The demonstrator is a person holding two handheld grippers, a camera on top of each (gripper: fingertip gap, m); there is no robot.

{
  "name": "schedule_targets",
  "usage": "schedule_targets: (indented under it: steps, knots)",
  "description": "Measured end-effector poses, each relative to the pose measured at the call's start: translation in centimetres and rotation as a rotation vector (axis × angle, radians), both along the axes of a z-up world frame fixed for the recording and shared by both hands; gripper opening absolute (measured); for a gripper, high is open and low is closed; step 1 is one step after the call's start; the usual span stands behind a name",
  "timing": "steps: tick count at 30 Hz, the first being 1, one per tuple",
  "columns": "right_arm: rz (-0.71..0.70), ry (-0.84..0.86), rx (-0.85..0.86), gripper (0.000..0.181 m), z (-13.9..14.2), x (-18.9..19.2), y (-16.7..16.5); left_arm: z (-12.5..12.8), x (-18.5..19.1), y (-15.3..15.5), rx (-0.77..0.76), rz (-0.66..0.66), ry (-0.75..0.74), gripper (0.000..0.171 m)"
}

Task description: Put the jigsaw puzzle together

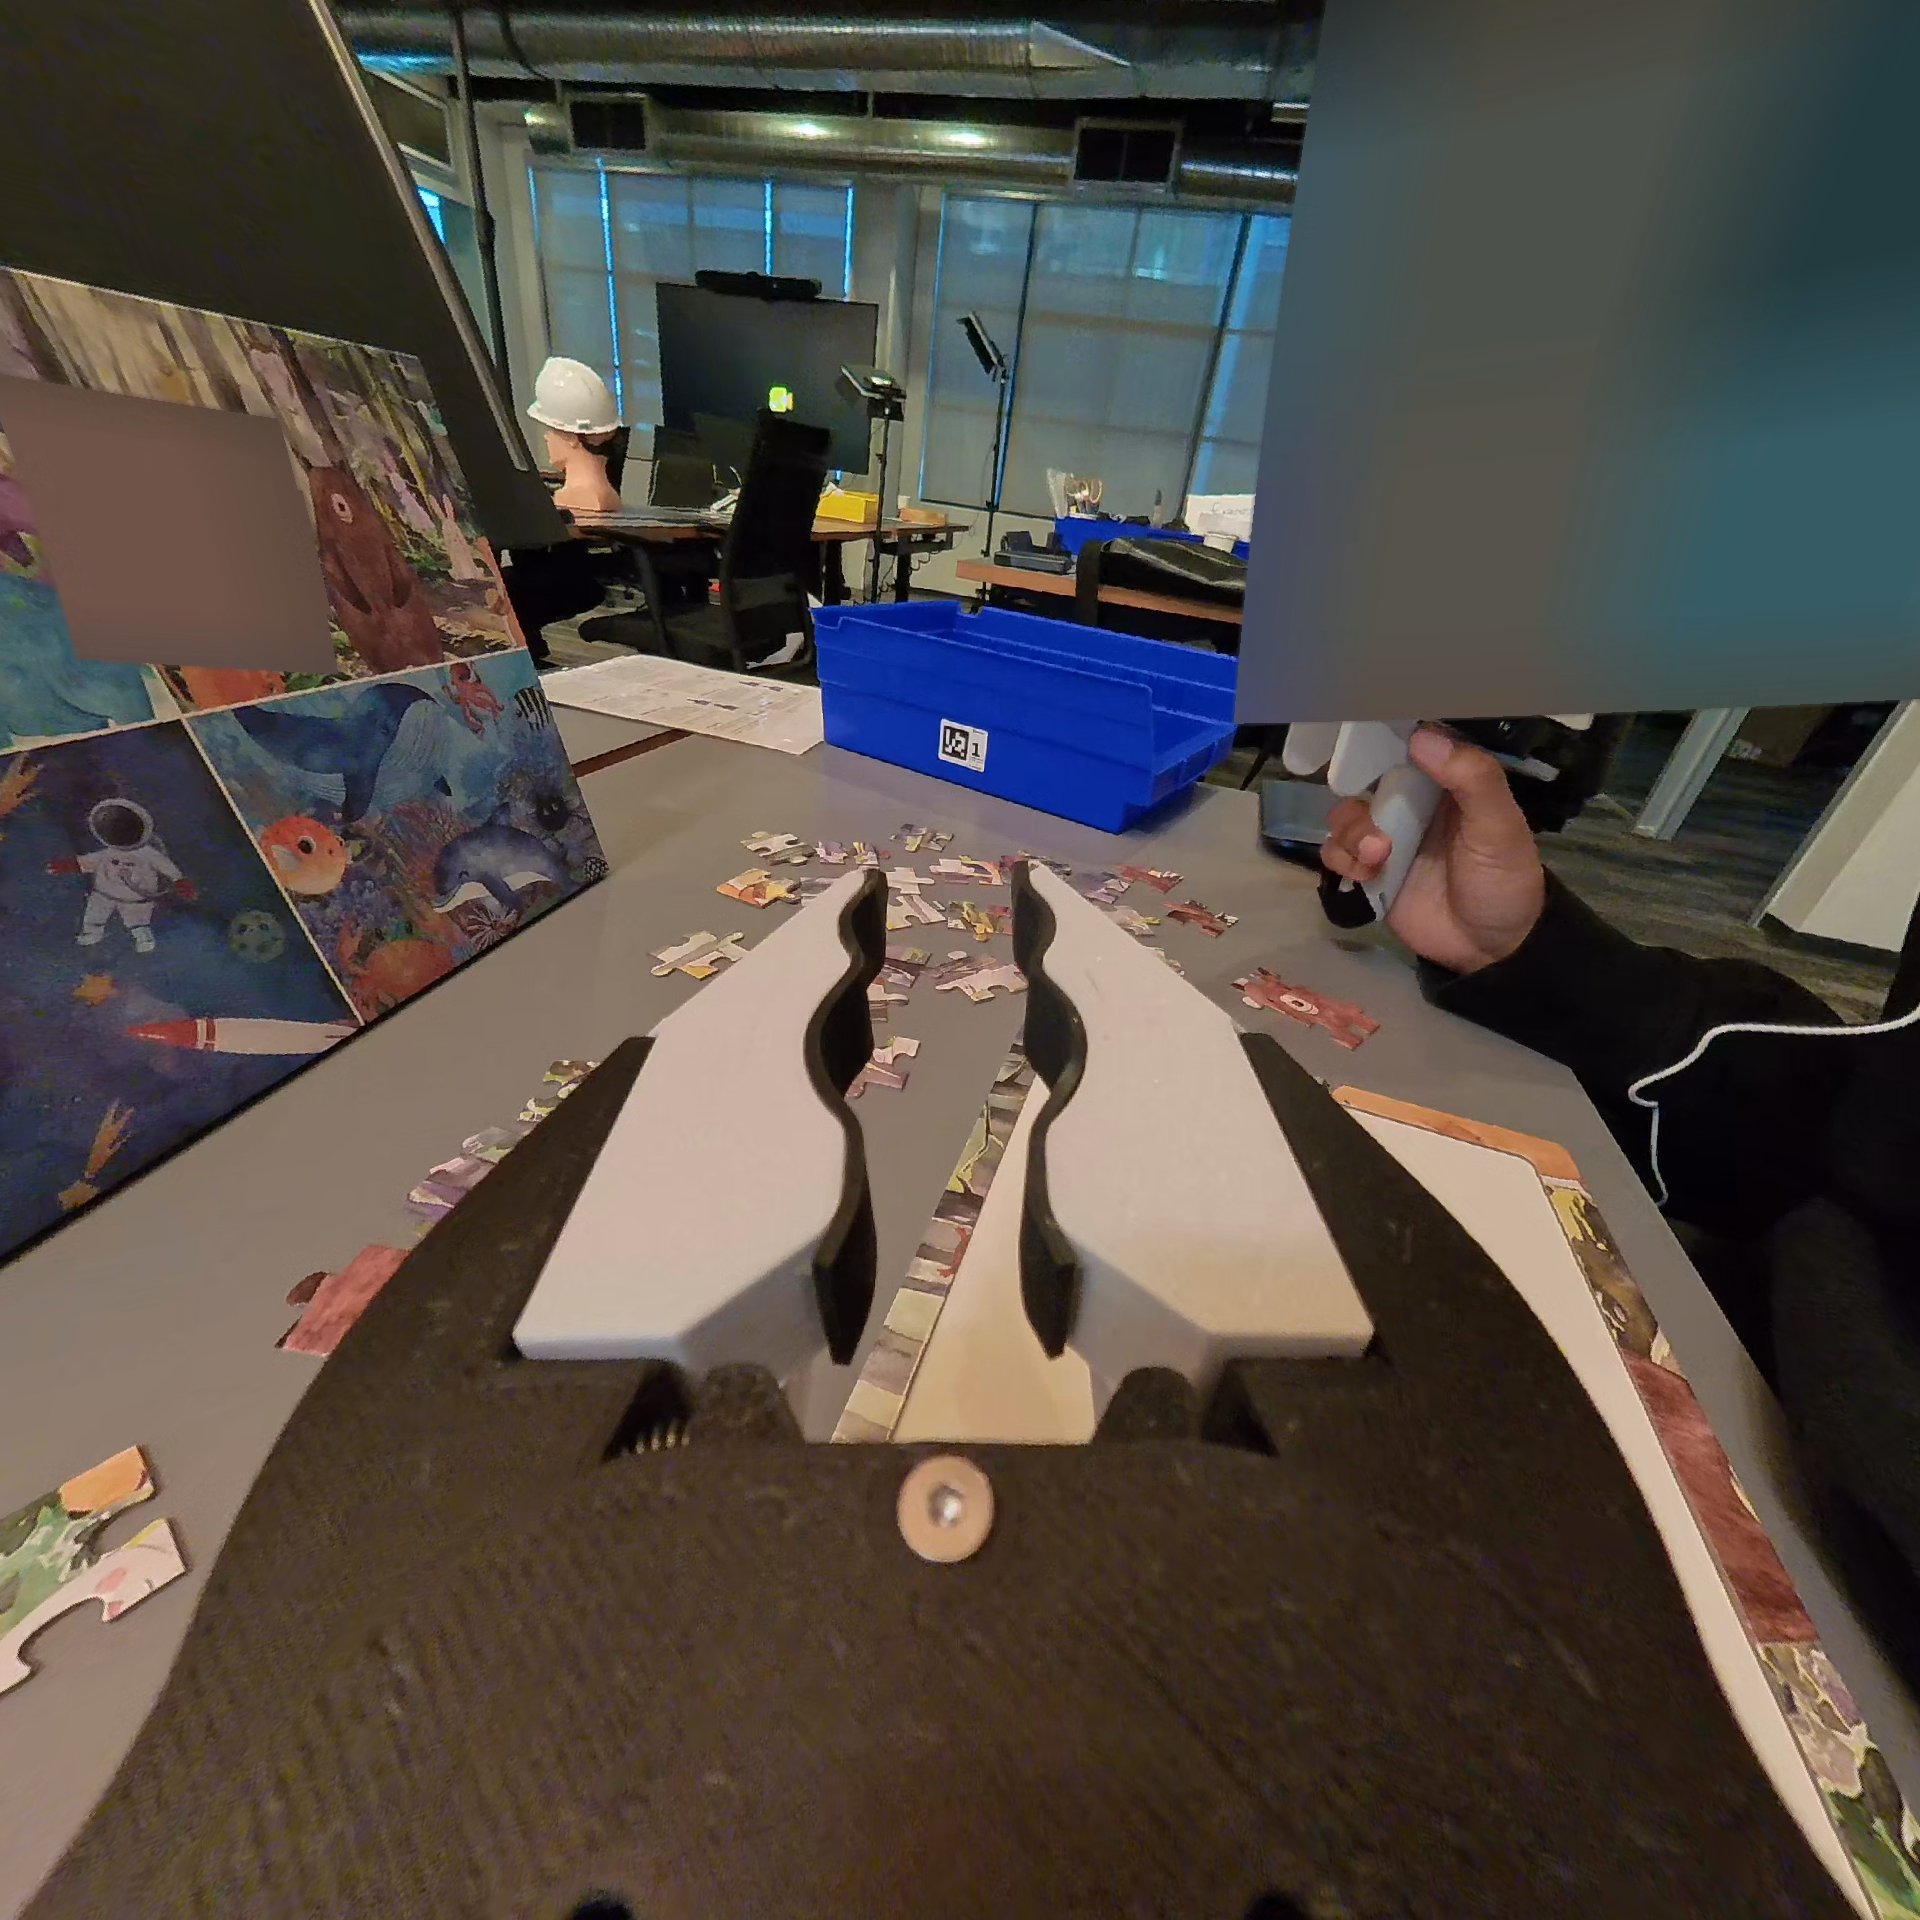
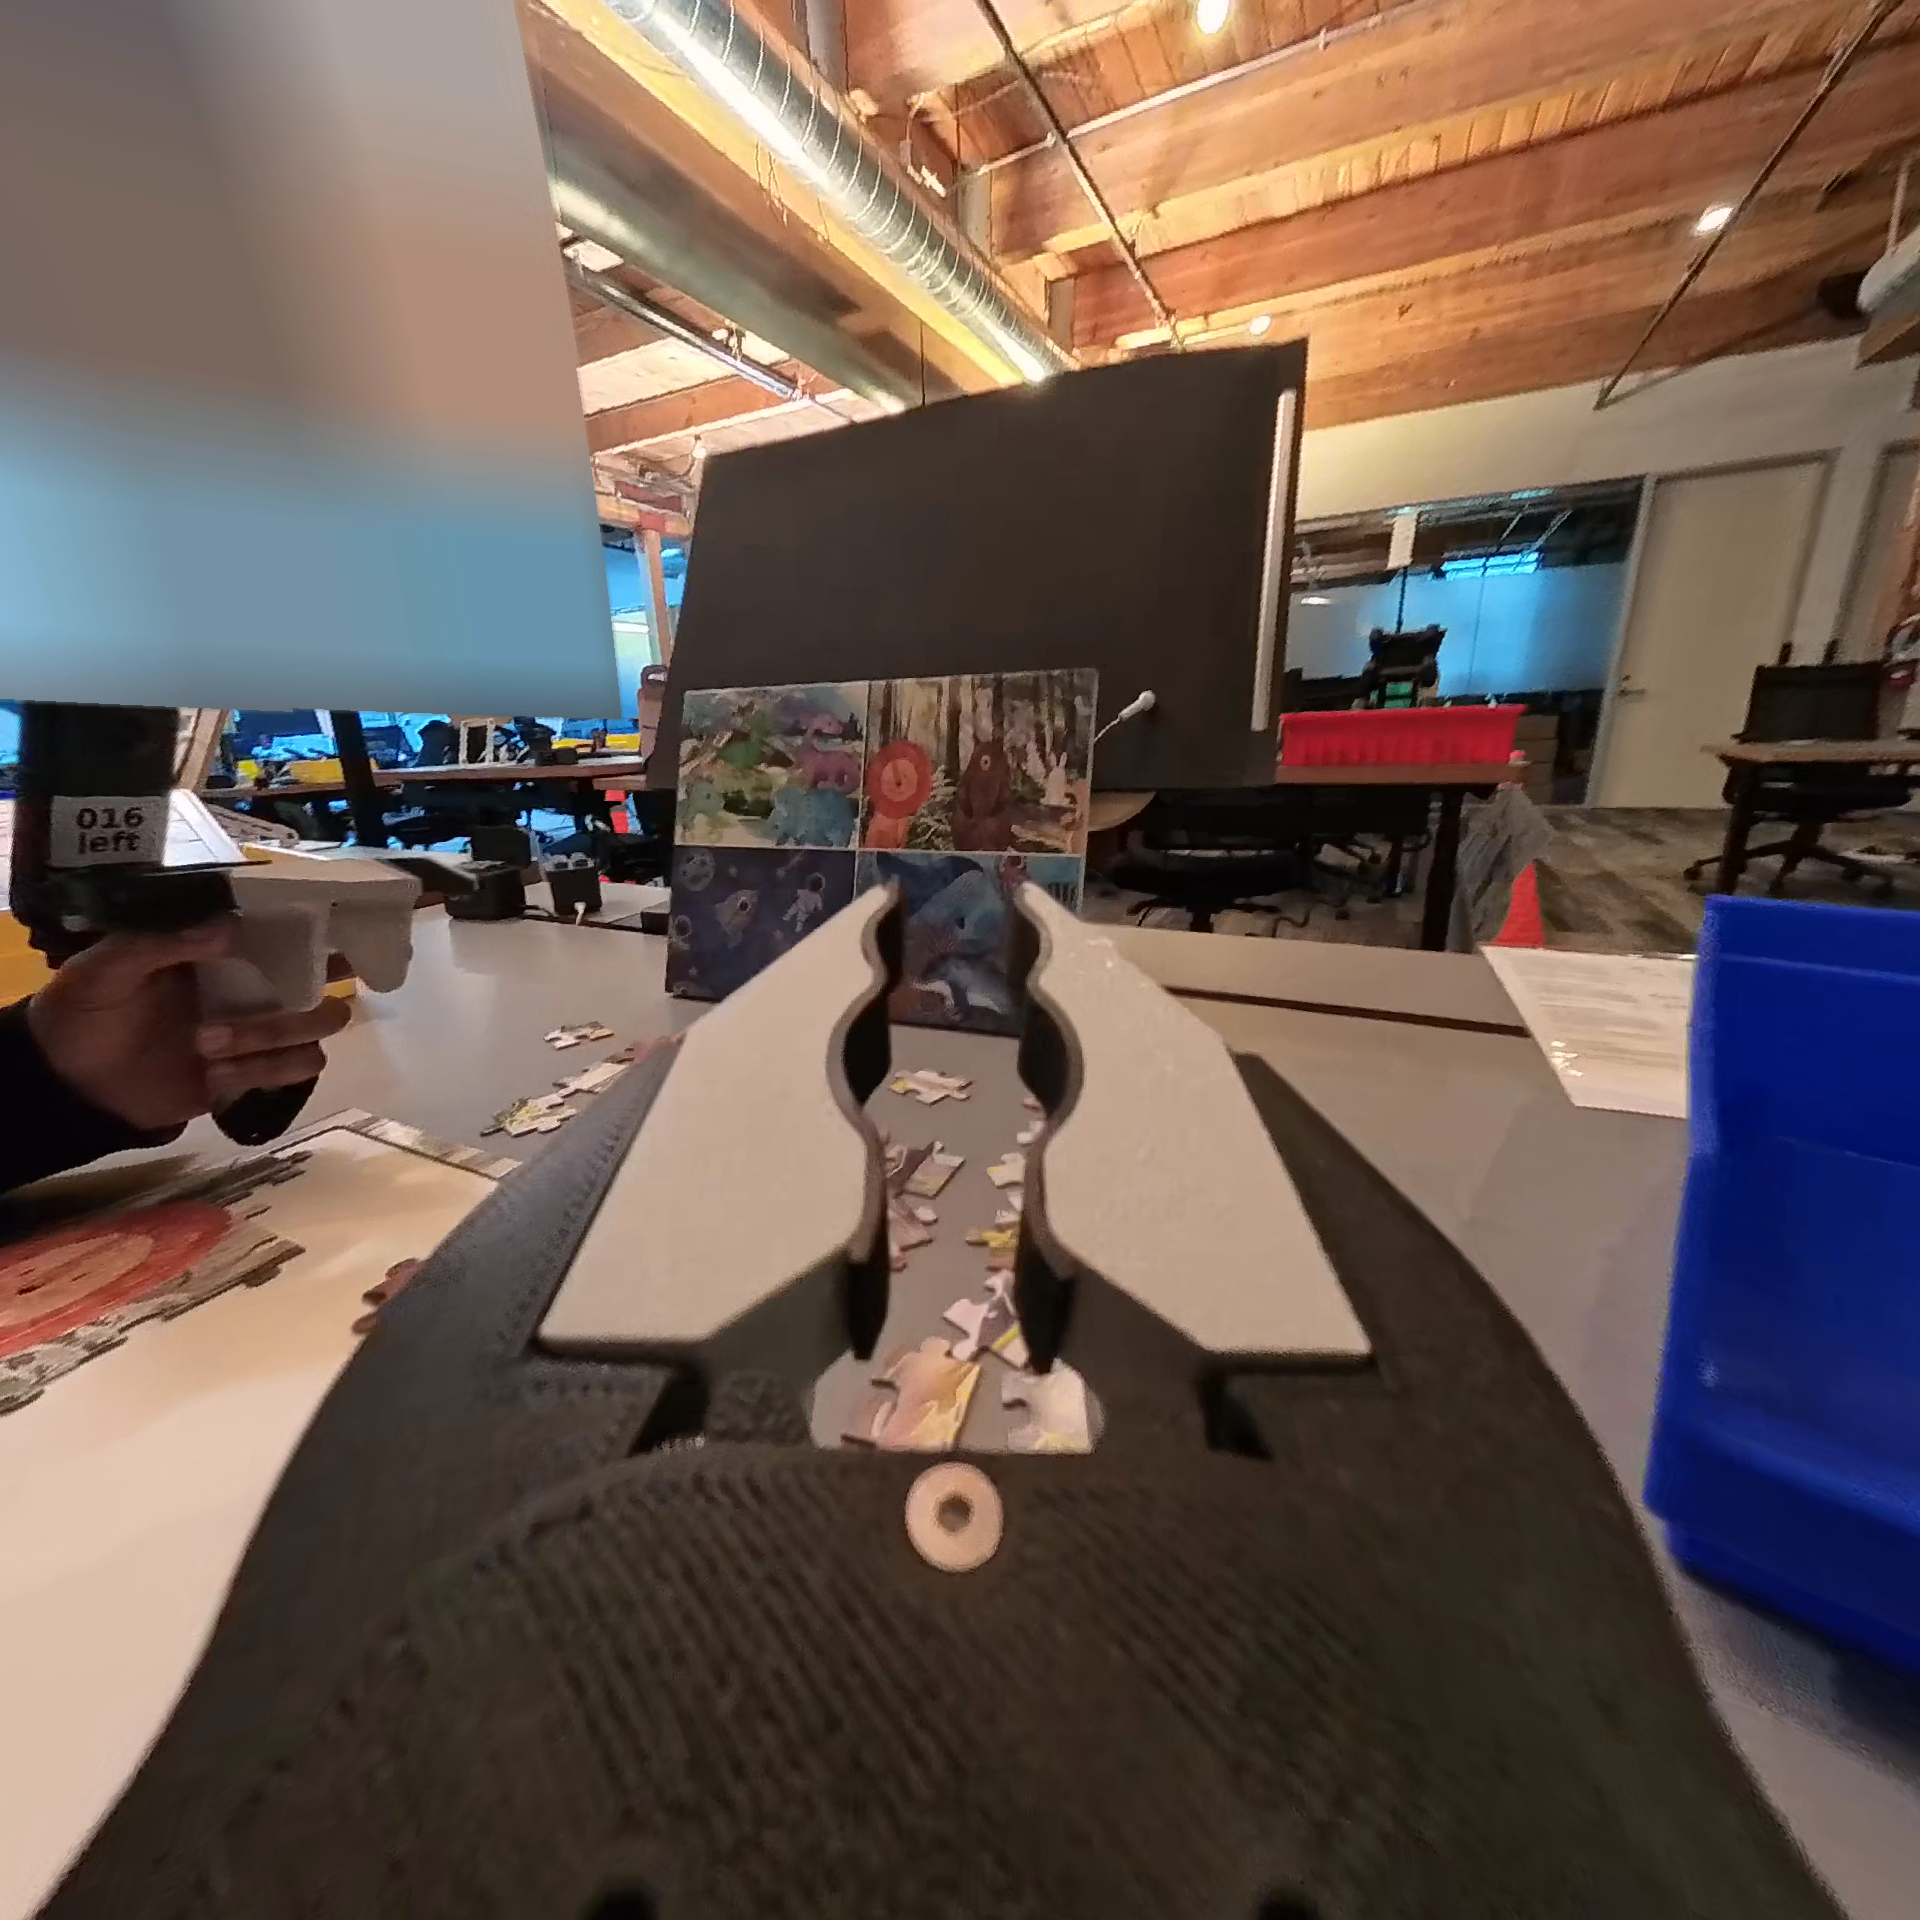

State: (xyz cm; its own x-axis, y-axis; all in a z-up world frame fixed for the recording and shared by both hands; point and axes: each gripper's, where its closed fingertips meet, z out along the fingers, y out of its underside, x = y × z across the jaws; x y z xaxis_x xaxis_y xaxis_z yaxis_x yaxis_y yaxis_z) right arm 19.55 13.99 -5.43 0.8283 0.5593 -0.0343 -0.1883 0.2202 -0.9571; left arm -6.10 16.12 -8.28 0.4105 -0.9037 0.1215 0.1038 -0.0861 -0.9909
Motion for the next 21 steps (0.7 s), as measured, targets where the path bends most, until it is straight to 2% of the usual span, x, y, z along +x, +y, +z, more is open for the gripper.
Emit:
schedule_targets:
  steps: [6, 10, 15, 18, 21]
  knots:
    - [-0.033, 0.053, 0.03, 0.018, 0.7, 1.2, -0.3, -0.1, 0.0, 0.0, -0.001, -0.001, 0.002, 0.023]
    - [-0.076, 0.033, -0.03, 0.023, -0.3, 1.6, 0.7, -0.1, 0.1, 0.0, 0.0, -0.002, 0.004, 0.023]
    - [-0.171, -0.103, -0.487, 0.058, -5.6, 3.0, 3.2, 0.0, -0.1, 0.0, 0.015, 0.01, 0.014, 0.023]
    - [-0.262, -0.26, -0.702, 0.052, -9.0, 4.9, 3.0, 0.0, -0.1, 0.0, 0.012, 0.008, 0.011, 0.023]
    - [-0.334, -0.298, -0.79, 0.046, -11.4, 6.4, 3.2, -0.1, 0.0, 0.0, 0.011, 0.006, 0.014, 0.023]
